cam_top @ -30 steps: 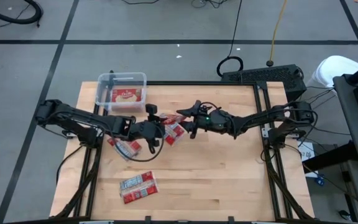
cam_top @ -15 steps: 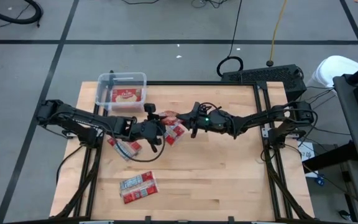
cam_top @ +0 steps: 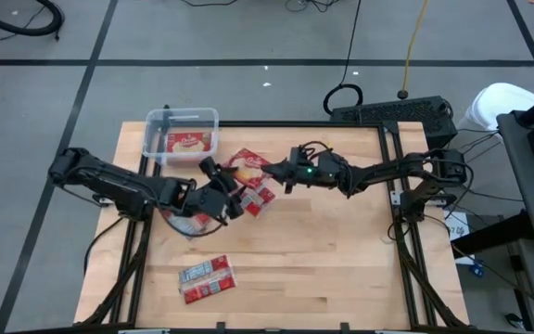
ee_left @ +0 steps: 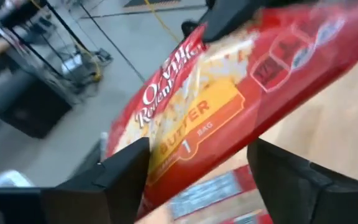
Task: Sort popcorn bags into baskets
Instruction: Put the popcorn pack into the transparent bin
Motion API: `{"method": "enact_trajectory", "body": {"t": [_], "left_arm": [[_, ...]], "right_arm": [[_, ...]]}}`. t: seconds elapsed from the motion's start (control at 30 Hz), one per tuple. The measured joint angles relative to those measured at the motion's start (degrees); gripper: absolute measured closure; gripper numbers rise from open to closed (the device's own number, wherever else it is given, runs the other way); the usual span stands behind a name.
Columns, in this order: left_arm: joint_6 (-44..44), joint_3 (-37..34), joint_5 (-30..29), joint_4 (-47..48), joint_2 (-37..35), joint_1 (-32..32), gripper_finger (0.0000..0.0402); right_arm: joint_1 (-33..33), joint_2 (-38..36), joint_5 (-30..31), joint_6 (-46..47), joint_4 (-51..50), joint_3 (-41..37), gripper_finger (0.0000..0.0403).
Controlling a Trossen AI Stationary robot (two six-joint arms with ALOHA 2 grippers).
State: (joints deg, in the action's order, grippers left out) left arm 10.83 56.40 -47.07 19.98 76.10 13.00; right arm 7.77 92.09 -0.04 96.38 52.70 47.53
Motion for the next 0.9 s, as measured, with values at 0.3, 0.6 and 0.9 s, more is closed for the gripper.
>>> {"method": "enact_trajectory", "body": {"t": [0.3,0.6,0.9], "left_arm": [[18.3,0.0,4.3,3.3,-8.7,2.5,0.0135],[27.4,0.0,15.8,5.7,-25.0,2.5,0.0195],[33.1,0.1,13.0,8.2,-38.7,-0.2,0.0247]], "right_arm": [[3.5,-0.1,-14.5,-6.0,2.8,0.0,0.0389],[4.2,-5.3,-20.9,-12.5,-3.5,0.2,0.0389],[0.3,-15.9,-20.6,-23.3,-23.1,0.8,0.0389]]}}
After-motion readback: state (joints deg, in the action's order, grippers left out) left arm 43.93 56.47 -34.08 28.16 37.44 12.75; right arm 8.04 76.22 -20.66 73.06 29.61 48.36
